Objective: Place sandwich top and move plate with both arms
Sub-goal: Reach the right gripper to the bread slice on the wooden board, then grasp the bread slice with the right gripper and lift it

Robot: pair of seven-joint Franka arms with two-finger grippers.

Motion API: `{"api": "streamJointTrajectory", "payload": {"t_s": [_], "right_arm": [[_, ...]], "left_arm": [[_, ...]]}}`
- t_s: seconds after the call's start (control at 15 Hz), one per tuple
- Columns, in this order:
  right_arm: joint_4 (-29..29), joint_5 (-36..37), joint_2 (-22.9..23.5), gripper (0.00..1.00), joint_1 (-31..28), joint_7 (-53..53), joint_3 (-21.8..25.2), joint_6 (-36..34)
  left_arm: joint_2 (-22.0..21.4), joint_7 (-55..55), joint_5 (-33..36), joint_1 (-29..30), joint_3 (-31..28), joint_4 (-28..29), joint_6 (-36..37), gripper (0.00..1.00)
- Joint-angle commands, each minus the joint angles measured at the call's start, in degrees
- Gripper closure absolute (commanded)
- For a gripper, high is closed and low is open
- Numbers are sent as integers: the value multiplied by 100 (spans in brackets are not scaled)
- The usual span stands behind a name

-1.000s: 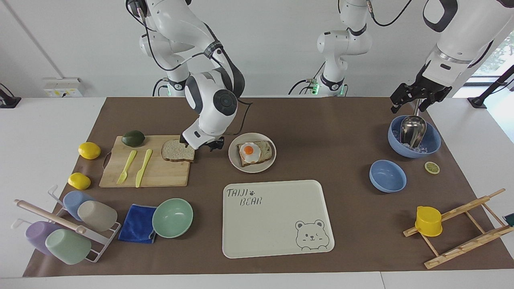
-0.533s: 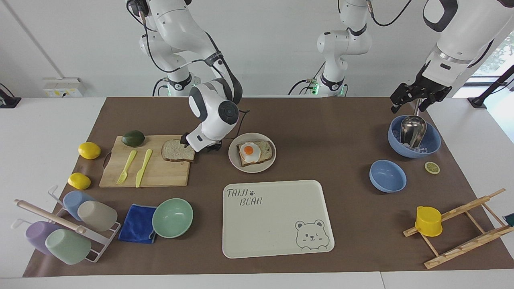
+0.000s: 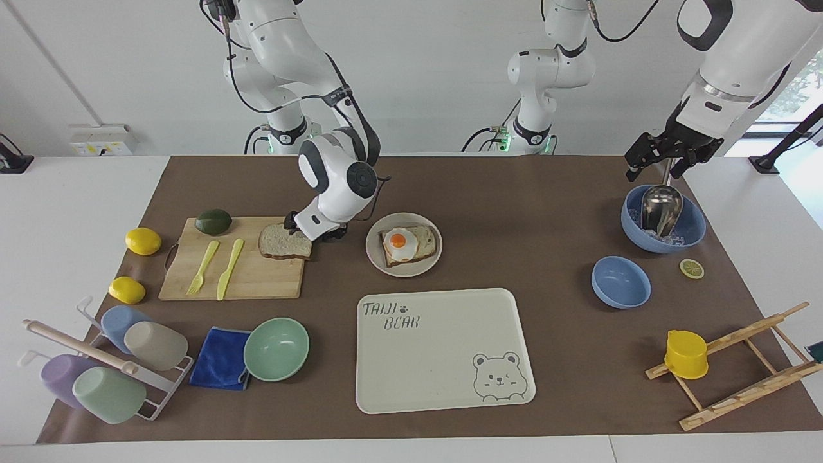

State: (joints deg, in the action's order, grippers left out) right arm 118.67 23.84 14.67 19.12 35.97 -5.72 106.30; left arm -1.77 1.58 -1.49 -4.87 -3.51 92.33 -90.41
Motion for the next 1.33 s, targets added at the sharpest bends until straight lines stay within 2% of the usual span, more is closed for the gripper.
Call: {"api": "streamJointTrajectory", "payload": {"t_s": [0.0, 0.2, 0.67, 0.73, 0.8, 0.93, 1.13, 1.27], "right_arm": [[244, 138, -166, 21, -75, 112, -43, 163], [288, 138, -184, 27, -75, 121, -43, 198], [402, 138, -210, 35, -75, 130, -43, 286], [411, 138, -219, 41, -75, 130, -43, 295], [411, 138, -219, 57, -66, 121, -43, 304], [350, 147, -202, 100, -57, 104, -43, 260], [34, 401, -140, 100, 13, 42, -43, 6], [-578, 376, 26, 100, 39, 24, -139, -484]], "left_arm": [[-140, 35, 70, 13, -9, 145, -47, 0], [-148, 53, 70, -49, -9, 154, 40, 0], [-148, 61, 70, -58, 0, 154, 50, 0], [-157, 61, 70, -58, 0, 172, 58, 0], [-157, 61, 70, -49, 0, 189, 50, 0], [-175, 61, 70, -49, 0, 207, 50, 0], [-262, 53, 70, -49, 0, 356, 23, 0], [-298, 61, 70, -40, 0, 453, -12, 0]]}}
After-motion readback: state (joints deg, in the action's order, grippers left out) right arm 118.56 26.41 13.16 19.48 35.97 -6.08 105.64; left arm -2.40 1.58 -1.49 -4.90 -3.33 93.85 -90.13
